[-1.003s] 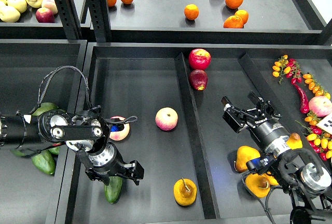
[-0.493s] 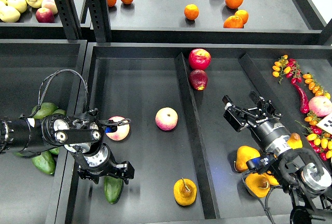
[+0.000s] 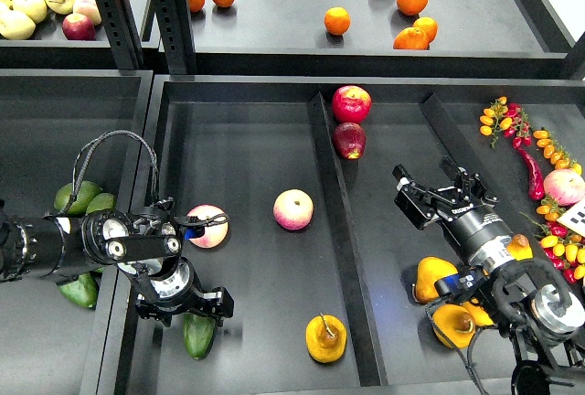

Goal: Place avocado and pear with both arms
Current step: 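Lower the left gripper and close it on the avocado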

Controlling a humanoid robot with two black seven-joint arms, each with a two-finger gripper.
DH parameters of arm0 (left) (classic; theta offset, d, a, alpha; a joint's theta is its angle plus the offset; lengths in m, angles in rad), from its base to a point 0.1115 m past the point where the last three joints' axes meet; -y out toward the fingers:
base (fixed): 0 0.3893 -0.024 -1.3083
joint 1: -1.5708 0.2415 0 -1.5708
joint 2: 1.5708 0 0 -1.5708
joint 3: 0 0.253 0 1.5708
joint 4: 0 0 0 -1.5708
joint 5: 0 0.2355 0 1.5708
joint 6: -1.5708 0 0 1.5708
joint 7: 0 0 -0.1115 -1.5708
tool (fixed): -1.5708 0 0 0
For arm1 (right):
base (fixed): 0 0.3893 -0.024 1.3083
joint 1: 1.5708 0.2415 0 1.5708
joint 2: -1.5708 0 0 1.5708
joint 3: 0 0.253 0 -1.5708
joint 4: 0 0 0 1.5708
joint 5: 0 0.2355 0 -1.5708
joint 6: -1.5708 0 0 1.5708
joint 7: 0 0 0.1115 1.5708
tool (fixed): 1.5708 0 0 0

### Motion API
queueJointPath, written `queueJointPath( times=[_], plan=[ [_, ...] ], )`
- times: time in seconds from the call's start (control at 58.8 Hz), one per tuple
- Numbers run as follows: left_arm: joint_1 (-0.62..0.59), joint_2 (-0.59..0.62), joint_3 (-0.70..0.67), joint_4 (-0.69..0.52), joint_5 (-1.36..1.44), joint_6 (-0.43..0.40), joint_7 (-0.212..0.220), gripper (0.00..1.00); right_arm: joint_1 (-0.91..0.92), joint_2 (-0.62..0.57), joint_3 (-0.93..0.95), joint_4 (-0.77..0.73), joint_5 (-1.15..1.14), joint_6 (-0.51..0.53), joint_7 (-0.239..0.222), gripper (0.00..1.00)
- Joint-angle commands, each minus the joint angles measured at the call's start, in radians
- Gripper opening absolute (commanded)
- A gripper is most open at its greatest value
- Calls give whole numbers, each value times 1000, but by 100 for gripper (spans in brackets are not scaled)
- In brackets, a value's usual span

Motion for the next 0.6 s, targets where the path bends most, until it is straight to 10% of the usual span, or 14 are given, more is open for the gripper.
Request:
queueJointPath(
  times=[0.0, 0.578],
  plan=[
    [6, -2, 2, 5, 1, 0, 0, 93, 0, 2, -1, 0, -1, 0, 0, 100],
    [7, -3, -16, 82, -12, 0, 0, 47, 0, 8, -1, -2, -1, 0, 0, 100]
  ],
)
